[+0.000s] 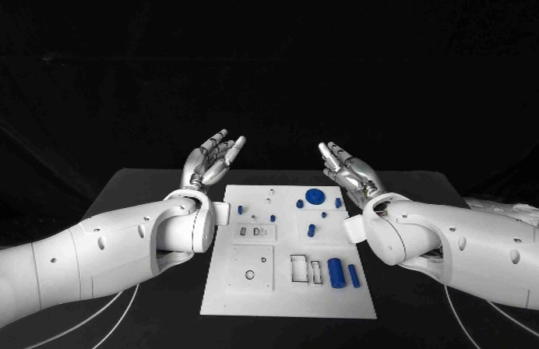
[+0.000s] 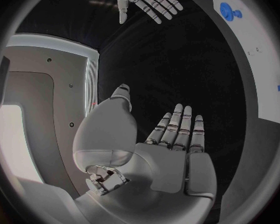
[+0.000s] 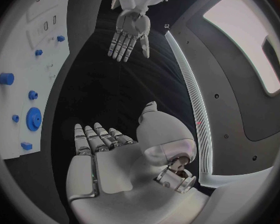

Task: Assemble the parts on the task board

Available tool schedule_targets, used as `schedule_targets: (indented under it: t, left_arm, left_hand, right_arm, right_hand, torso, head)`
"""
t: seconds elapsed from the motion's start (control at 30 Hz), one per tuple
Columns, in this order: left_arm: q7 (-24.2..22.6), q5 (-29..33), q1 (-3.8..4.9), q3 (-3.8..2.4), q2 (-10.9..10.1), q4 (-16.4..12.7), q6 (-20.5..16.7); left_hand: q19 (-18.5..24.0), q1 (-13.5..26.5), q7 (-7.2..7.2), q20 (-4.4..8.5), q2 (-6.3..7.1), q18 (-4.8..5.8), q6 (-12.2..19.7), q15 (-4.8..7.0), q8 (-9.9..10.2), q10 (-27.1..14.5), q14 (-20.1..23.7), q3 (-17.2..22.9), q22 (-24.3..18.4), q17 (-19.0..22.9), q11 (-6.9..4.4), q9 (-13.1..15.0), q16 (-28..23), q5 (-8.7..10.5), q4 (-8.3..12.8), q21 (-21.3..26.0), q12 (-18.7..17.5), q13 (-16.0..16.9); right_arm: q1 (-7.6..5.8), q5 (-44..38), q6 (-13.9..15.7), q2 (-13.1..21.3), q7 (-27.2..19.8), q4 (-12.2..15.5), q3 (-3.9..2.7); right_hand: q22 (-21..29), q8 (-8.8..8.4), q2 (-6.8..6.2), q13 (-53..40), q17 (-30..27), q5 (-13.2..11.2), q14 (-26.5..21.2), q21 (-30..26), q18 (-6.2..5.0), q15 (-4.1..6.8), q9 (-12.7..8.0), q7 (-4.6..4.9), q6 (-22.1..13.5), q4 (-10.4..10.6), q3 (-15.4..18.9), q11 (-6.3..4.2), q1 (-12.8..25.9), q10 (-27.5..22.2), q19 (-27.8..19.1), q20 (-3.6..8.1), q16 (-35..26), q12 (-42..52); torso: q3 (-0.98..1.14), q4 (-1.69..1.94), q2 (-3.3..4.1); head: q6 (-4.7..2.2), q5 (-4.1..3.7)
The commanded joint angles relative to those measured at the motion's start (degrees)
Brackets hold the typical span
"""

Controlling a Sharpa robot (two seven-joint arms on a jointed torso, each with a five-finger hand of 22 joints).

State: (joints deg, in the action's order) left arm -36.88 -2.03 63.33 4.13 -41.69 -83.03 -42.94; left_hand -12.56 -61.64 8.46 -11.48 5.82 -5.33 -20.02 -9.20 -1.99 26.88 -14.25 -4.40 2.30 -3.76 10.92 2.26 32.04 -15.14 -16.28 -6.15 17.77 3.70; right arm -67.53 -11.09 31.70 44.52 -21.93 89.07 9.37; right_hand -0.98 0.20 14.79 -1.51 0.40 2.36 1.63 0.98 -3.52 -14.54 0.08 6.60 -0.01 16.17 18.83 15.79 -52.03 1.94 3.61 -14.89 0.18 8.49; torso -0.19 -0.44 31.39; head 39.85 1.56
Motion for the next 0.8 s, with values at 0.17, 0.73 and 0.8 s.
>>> schedule_targets:
  t: [0.17,0.73,0.8]
  left_arm:
    - [-11.48,-2.59,0.40,0.29,0.44,0.70,2.25]
    - [-4.08,-4.25,0.44,1.55,1.02,3.00,1.94]
    - [-2.54,-4.98,0.46,1.80,1.26,3.37,0.85]
  left_hand:
    - [-6.79,-2.74,1.18,-4.32,3.52,-0.53,-1.86,-4.80,-0.31,1.37,-4.90,-2.43,1.41,-0.56,4.46,0.22,4.31,-1.65,-0.93,-4.04,2.39,0.13]
    - [-36.26,0.04,-3.74,-0.77,-0.90,-5.21,-3.36,4.11,-0.65,24.52,-36.52,-0.07,9.21,-8.49,-3.35,0.59,17.93,-0.26,-0.70,-23.47,9.44,1.05]
    - [-37.77,-0.11,-3.89,0.21,-0.18,-5.28,-4.58,5.53,-0.82,30.60,-39.04,-0.30,10.21,-10.74,-5.13,0.76,20.24,-0.45,-0.66,-25.47,11.66,2.57]
  right_arm:
    - [-1.57,-10.74,-11.88,-0.12,6.08,-0.22,1.79]
    - [-1.64,-11.24,-13.68,0.50,8.92,-3.20,1.84]
    - [-1.65,-11.29,-14.34,0.84,9.03,-3.28,1.84]
  right_hand:
    - [-1.07,-0.20,-0.09,-0.69,1.22,0.49,5.49,2.04,-1.18,-1.72,-0.08,10.60,0.01,0.43,1.52,1.42,-2.54,2.66,3.58,-1.92,2.52,4.22]
    - [-19.40,-0.04,-0.08,-1.63,27.36,0.07,74.83,38.70,-6.06,8.84,0.08,7.33,0.51,0.45,3.42,-4.25,-1.92,15.70,61.07,3.34,51.06,12.23]
    - [-28.37,0.07,0.04,-2.08,46.65,0.62,78.60,47.17,-5.18,8.51,0.20,6.98,0.86,0.43,3.55,-3.95,-2.22,19.54,63.76,3.80,66.62,14.62]
  torso:
    - [0.00,-0.03,0.01]
    - [-0.05,1.00,1.64]
    - [-0.02,1.14,1.98]
  head:
    - [0.05,0.01]
    - [2.00,0.80]
    - [2.19,0.72]
